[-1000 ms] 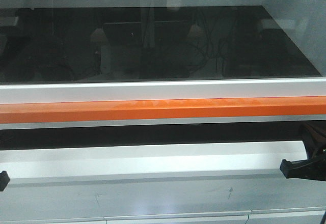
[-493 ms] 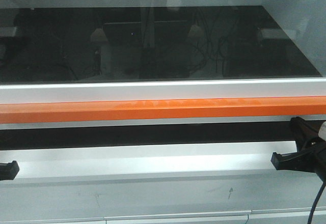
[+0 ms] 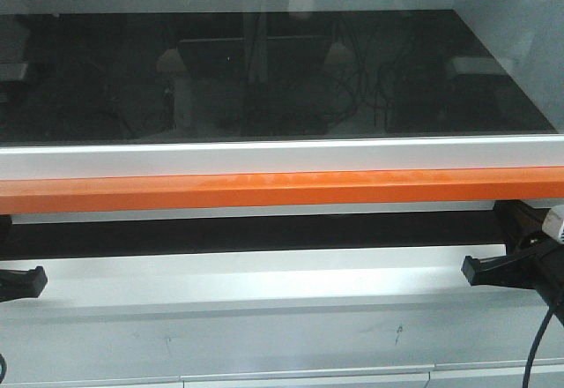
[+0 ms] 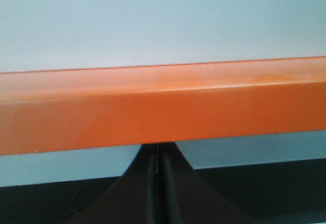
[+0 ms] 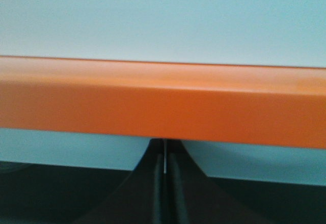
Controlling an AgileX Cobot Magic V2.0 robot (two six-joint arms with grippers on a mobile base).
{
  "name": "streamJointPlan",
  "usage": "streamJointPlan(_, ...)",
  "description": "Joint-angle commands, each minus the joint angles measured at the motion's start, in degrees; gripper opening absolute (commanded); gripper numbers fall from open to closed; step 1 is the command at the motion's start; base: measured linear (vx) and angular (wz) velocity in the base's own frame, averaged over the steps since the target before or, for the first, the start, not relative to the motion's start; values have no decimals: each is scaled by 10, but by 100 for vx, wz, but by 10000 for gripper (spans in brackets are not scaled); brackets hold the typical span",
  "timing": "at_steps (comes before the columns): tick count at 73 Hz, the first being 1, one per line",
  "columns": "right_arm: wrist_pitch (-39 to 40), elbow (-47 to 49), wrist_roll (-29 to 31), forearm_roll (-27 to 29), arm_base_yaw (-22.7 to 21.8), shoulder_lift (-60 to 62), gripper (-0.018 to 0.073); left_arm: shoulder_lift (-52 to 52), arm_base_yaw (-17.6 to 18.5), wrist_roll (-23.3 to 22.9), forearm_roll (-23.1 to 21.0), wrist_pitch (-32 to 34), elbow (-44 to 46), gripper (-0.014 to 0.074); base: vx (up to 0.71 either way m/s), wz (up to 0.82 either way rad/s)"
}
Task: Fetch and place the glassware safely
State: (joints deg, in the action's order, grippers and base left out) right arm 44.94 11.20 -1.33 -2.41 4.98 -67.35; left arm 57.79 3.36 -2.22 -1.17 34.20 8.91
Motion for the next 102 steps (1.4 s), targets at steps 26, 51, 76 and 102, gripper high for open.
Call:
streamJointPlan(26, 102, 14, 2, -2, -1, -17, -1, 10, 4, -4, -5, 101, 15, -7, 0, 0)
streamJointPlan(51, 124, 14, 2, -9, -1, -17, -1, 7, 4, -4, -4, 135, 17, -7, 0, 0)
streamJointPlan(76, 129, 16, -13, -9, -1, -16, -1, 7, 4, -4, 19, 114, 49, -7, 0, 0)
streamJointPlan(102, 92, 72, -20, -20, -1, 14, -1, 7, 4, -22, 32, 115, 96, -7, -1, 1)
